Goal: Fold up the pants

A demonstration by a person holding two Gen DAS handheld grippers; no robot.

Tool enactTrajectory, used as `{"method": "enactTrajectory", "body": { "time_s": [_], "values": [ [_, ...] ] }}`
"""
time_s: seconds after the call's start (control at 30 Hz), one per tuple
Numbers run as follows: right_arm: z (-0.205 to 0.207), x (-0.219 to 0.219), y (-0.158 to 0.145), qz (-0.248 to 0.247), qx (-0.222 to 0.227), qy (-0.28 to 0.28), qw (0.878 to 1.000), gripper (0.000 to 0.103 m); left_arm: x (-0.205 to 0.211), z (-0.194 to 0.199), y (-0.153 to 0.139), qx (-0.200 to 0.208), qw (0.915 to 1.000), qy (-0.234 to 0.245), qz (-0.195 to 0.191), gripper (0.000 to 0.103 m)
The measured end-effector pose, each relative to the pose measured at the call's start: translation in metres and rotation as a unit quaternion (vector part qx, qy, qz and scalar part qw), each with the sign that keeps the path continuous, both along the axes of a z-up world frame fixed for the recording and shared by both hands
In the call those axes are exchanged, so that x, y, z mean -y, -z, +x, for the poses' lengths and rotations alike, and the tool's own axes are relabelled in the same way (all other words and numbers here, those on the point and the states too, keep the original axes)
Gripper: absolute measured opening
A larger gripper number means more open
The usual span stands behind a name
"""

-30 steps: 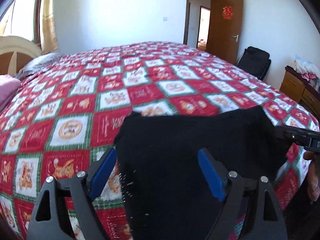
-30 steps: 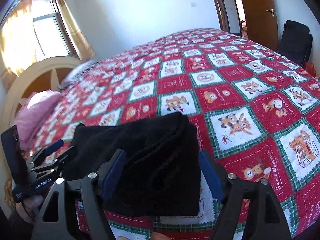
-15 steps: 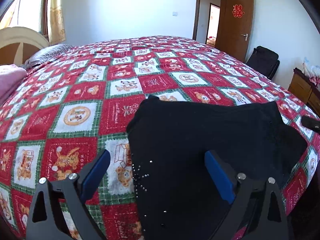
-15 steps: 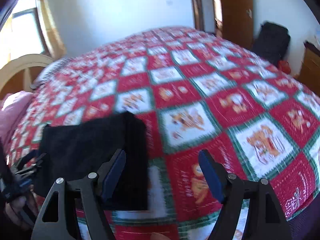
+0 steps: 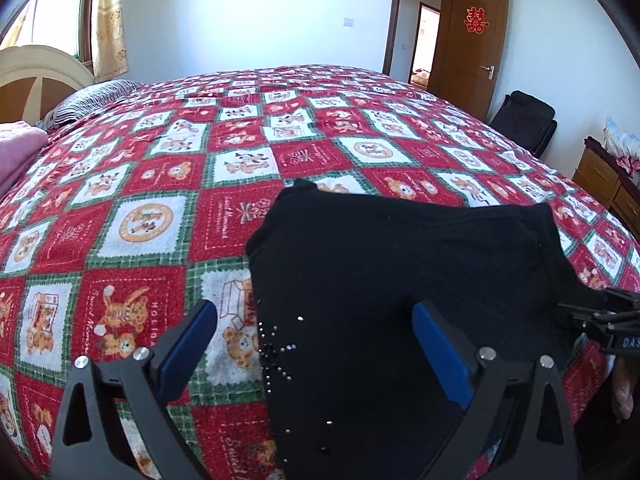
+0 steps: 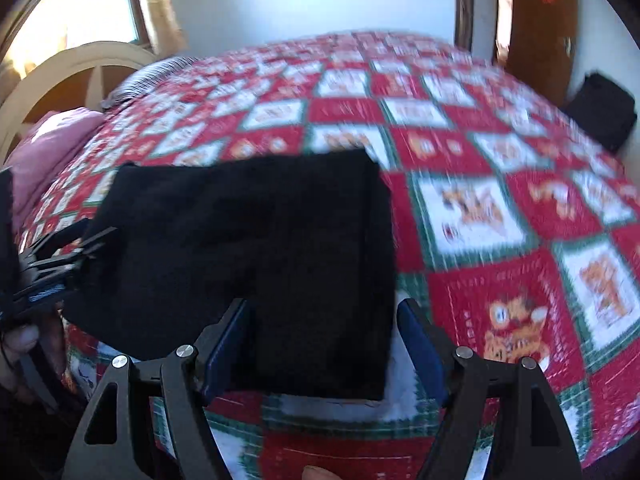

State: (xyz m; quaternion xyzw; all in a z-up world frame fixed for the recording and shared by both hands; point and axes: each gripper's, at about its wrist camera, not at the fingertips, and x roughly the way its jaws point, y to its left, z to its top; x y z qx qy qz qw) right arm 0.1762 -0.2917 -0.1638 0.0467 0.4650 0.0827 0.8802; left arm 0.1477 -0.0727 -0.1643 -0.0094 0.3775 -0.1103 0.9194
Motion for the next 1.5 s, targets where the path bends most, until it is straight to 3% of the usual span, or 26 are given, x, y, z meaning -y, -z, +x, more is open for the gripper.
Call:
{"method": "enactTrajectory", "body": {
  "time_s": [0.17,0.23,0.3,0.4,0.57,0.73,0.87,0.93,1.0,1.07,1.2,1.27,1.37,1.5],
  "values": [
    [-0.006,0.0,-0.015,0.0,0.025,-0.003,1.0,0.076,0.0,-0.001,-0.001,0.003,1.0,0.002,0.006,0.1],
    [-0.011,0.0,-0.021,-0.003,0.033,-0.001,0.999,0.068,-0.001,0.0,-0.001,0.002,1.0,0.001,0.004,0.1],
    [-0.015,0.004,-0.023,0.003,0.03,0.001,1.0,0.052,-0.002,0.001,0.0,0.0,1.0,0.002,0.001,0.101],
    [-0.01,0.005,-0.014,-0.002,0.013,-0.003,1.0,0.044,-0.003,0.001,0.003,-0.004,1.0,0.003,-0.002,0.102],
    [-0.01,0.019,-0.003,0.035,-0.009,-0.006,0.999,0.044,-0.006,0.0,0.007,-0.007,0.9998,0.01,-0.015,0.103],
    [-0.011,0.025,-0.001,0.051,-0.008,-0.003,0.999,0.049,-0.016,0.002,0.017,-0.016,0.9981,0.018,-0.056,0.103],
    [-0.012,0.028,-0.009,0.052,0.002,0.002,0.999,0.05,-0.018,-0.003,0.01,-0.008,0.9988,0.01,-0.047,0.103],
    [-0.017,0.024,-0.025,0.013,0.037,0.021,0.999,0.052,-0.022,-0.007,-0.001,0.012,0.999,-0.006,-0.043,0.103],
    [-0.026,0.013,-0.049,-0.027,0.099,0.025,0.994,0.052,-0.023,-0.009,-0.011,0.029,0.9985,-0.015,-0.044,0.103],
    [-0.026,0.0,-0.067,-0.018,0.13,0.001,0.991,0.052,-0.02,-0.01,-0.016,0.038,0.9983,-0.011,-0.043,0.103],
    [0.003,-0.027,-0.066,0.037,0.114,-0.059,0.991,0.054,-0.008,-0.007,-0.008,0.035,0.9993,0.003,-0.01,0.103],
    [0.027,-0.036,-0.052,0.036,0.091,-0.061,0.993,0.054,-0.004,-0.004,0.002,0.02,0.9997,0.002,0.015,0.103],
    [0.061,-0.034,-0.021,0.017,0.044,-0.027,0.999,0.054,-0.012,-0.001,0.007,0.009,0.9999,0.005,-0.009,0.103],
    [0.055,-0.022,-0.027,0.042,0.053,-0.022,0.997,0.054,-0.017,-0.002,0.008,0.004,0.9996,0.003,-0.027,0.103]
  ]
}}
